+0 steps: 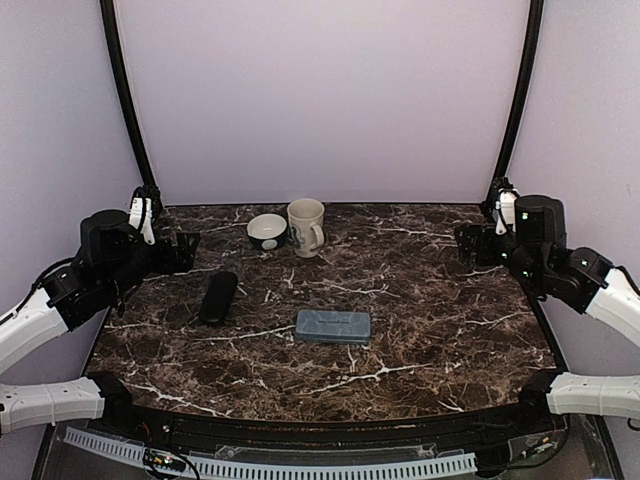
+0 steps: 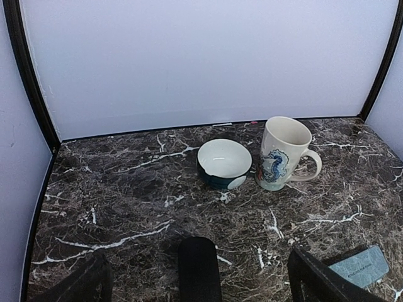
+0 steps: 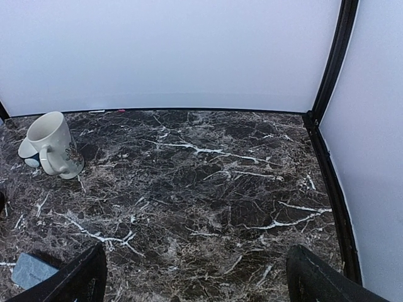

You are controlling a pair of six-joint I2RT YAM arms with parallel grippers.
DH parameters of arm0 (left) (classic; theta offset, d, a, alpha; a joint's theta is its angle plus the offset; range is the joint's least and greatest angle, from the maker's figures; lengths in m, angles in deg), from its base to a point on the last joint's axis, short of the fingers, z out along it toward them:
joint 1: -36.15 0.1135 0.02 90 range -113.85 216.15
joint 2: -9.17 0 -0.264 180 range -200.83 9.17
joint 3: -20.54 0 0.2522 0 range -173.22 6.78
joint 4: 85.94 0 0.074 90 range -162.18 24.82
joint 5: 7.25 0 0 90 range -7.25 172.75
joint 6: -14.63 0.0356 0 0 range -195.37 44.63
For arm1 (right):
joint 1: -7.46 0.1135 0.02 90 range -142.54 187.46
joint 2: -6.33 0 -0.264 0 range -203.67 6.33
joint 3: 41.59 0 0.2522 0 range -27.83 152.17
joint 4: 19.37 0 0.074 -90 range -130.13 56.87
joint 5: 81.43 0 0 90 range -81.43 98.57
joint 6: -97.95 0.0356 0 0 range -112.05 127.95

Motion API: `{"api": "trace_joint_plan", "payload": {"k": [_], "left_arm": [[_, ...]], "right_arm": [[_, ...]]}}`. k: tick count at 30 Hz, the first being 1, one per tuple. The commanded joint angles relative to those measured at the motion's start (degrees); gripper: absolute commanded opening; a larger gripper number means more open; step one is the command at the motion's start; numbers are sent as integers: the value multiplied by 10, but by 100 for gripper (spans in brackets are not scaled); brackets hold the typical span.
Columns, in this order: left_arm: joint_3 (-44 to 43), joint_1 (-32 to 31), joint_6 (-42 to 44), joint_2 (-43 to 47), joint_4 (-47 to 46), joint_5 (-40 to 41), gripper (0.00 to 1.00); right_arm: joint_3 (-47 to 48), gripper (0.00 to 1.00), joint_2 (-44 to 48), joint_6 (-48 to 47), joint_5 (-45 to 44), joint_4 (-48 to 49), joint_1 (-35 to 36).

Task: Organize the sunglasses
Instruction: Reset both arms

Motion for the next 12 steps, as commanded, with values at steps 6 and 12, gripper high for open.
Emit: {"api": "trace_joint_plan", "payload": {"k": [6, 12], "left_arm": [[10, 2, -5, 2, -13, 4, 99], [8, 1, -2, 2, -11, 7, 99]], "right_arm": [[18, 100, -13, 2, 9, 24, -4], [19, 100, -16, 5, -1, 27, -3]]}}
